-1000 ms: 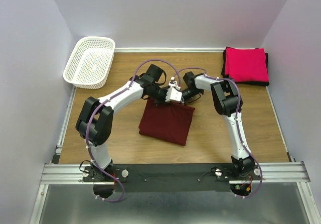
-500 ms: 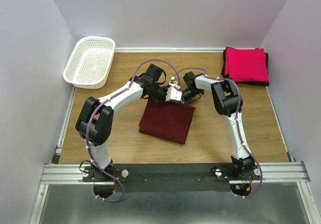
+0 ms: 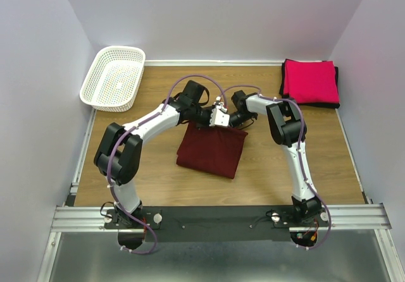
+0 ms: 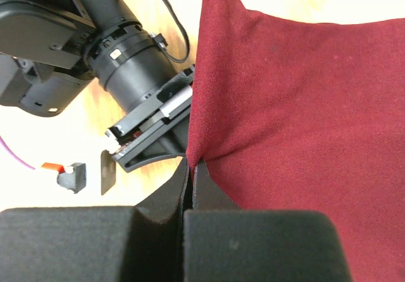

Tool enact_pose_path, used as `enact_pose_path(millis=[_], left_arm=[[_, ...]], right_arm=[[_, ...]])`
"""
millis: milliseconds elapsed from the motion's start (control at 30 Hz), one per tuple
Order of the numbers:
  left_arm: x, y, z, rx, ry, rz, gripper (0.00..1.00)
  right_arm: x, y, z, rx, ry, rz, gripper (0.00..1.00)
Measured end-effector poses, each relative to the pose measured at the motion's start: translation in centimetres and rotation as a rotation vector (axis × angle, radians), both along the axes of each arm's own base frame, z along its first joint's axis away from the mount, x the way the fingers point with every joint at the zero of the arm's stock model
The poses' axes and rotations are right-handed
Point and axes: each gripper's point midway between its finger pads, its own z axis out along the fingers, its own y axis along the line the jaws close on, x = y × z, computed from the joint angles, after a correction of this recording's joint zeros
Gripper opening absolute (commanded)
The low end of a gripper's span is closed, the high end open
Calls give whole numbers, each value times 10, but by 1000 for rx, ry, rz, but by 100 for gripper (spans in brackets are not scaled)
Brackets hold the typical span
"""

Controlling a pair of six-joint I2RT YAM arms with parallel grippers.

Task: Fold and stack the t-shirts
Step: Smooth out wrinkles on the folded tshirt

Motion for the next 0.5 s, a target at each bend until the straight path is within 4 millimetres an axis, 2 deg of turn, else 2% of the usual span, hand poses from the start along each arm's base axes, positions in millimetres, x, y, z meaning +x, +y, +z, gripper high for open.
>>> enact_pose_path(millis=[233,500], left_arm=[[2,-1,-1,-6,-14,0,0],[-6,5,-21,15,-6,-9,0]], right_arm=[[1,0,0,-7,-6,1,35],[2,0,2,-111,-40,14,46]])
